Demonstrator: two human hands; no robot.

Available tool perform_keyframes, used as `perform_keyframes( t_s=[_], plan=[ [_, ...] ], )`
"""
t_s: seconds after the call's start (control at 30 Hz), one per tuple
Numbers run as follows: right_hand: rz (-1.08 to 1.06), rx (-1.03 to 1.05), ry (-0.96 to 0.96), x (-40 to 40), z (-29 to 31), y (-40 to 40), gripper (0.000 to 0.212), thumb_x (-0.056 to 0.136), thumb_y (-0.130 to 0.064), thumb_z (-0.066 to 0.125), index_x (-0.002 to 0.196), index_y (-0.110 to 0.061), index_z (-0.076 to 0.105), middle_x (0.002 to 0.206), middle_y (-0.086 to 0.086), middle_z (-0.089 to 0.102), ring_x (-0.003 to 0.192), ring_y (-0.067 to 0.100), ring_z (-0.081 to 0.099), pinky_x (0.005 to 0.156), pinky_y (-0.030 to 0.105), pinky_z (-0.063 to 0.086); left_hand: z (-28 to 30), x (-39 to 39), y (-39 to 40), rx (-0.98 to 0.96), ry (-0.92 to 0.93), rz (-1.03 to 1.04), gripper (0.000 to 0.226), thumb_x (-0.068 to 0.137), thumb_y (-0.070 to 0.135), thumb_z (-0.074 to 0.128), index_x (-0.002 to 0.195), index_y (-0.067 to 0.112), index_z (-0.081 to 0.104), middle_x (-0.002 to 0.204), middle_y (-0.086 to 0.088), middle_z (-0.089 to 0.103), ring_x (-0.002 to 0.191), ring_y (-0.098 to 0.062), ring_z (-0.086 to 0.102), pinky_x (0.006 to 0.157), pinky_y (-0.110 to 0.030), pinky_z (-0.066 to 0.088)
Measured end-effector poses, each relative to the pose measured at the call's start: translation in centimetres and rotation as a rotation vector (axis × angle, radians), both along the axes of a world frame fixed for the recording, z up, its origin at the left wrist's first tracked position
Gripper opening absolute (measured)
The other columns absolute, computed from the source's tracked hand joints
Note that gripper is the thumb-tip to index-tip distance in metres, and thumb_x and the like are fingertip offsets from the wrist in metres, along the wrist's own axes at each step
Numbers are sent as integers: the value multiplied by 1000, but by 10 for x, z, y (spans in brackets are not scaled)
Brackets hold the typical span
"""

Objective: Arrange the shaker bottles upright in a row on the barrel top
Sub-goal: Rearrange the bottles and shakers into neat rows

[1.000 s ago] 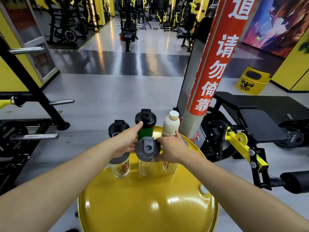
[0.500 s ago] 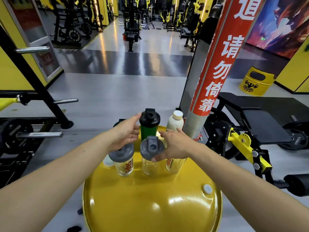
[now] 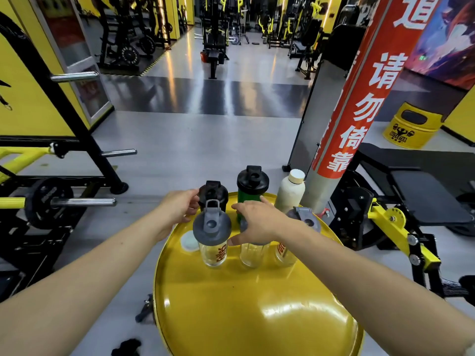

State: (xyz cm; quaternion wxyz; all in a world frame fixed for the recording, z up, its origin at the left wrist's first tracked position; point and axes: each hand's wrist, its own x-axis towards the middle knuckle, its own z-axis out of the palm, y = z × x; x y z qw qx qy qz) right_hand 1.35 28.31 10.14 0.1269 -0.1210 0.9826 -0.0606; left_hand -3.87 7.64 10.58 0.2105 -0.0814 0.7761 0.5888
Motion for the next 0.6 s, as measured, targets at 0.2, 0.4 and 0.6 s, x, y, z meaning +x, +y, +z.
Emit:
perform_keyframes(
  t_s=[0.2,0.4,0.6],
  plan=[
    [-11,62,21,-7,-14,-18,77,76,-67,70,133,-18,54,129,4,64,132,28,50,122,62,10,-19,9,-5,-19,-172,-72,44,102,50,37,117,13,55,111,-11,59,100,-29,58,91,-38,45],
    [-53,20,38,-8,-17,-26,63,76,-61,74,120,-18,59,119,5,66,124,28,55,121,61,12,-22,8,-5,22,-190,-40,68,101,54,36,134,-4,51,128,-20,59,100,-30,57,91,-38,47],
    [-59,14,50,-9,-17,-28,62,78,-60,73,122,-19,60,123,4,66,124,29,56,122,59,13,-18,7,-6,34,-205,-65,74,101,56,34,136,-8,49,137,-24,56,120,-36,56,97,-38,45]
  ],
)
